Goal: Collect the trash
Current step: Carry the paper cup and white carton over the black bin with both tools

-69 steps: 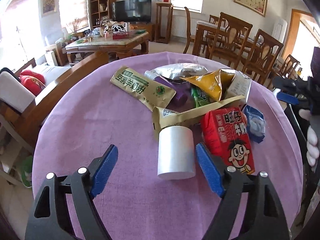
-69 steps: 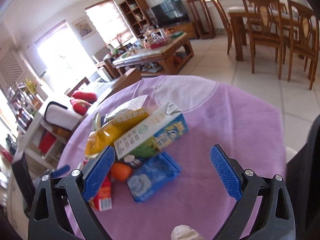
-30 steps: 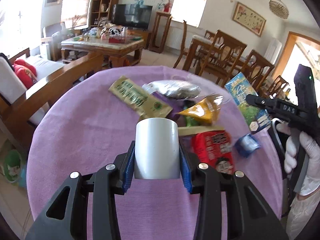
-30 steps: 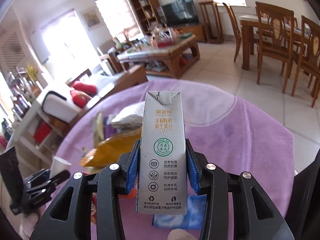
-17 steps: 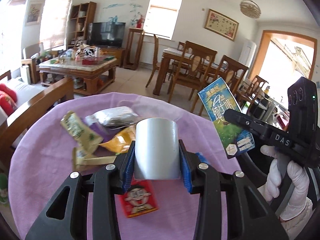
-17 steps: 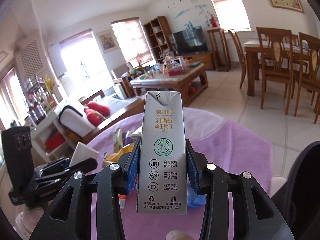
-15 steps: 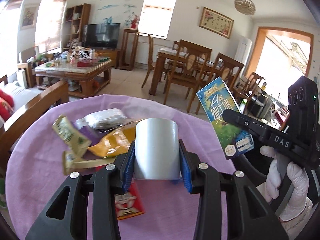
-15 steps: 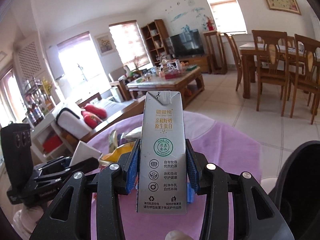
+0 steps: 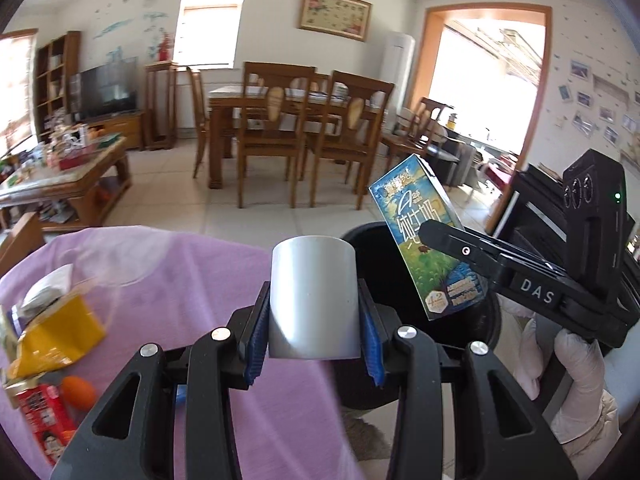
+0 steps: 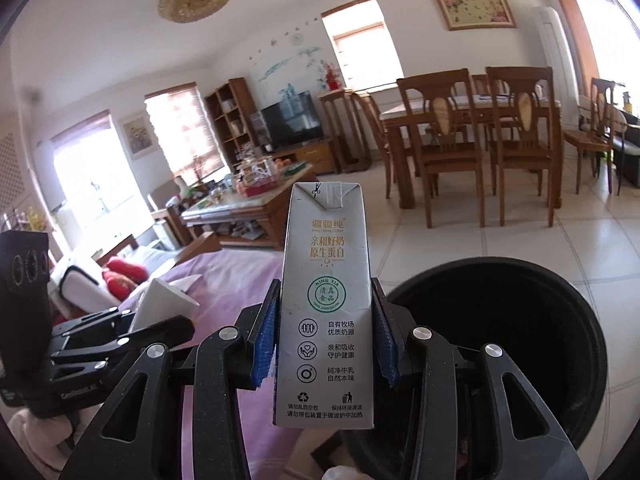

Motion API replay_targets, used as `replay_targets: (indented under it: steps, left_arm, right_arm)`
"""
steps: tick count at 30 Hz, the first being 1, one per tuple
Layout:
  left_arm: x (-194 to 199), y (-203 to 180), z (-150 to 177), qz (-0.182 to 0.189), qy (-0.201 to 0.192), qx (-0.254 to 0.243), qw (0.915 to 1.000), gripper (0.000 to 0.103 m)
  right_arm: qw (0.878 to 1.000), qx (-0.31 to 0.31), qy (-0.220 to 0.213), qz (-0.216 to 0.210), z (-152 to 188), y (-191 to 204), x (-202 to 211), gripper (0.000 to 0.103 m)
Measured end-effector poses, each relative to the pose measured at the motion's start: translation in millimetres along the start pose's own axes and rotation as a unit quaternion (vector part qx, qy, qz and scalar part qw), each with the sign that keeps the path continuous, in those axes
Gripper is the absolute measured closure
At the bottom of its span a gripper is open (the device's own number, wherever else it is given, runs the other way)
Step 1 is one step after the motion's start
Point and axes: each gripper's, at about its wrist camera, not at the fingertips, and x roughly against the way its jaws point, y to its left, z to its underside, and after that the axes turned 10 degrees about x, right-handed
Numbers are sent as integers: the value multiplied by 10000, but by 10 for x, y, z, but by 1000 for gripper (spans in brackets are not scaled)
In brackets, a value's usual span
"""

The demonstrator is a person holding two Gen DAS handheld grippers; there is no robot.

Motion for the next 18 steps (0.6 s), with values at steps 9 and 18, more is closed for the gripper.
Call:
replay_targets:
  steps: [9, 18]
  left_arm:
    - [-692, -531, 70, 463, 553, -218, 9972, 64]
    - [-1265, -702, 168, 431, 1029, -213, 9935, 64]
  right_arm:
    - [9978, -385, 131, 530, 370, -839, 203, 61]
    - [9944, -606, 369, 778, 714, -1240, 104, 61]
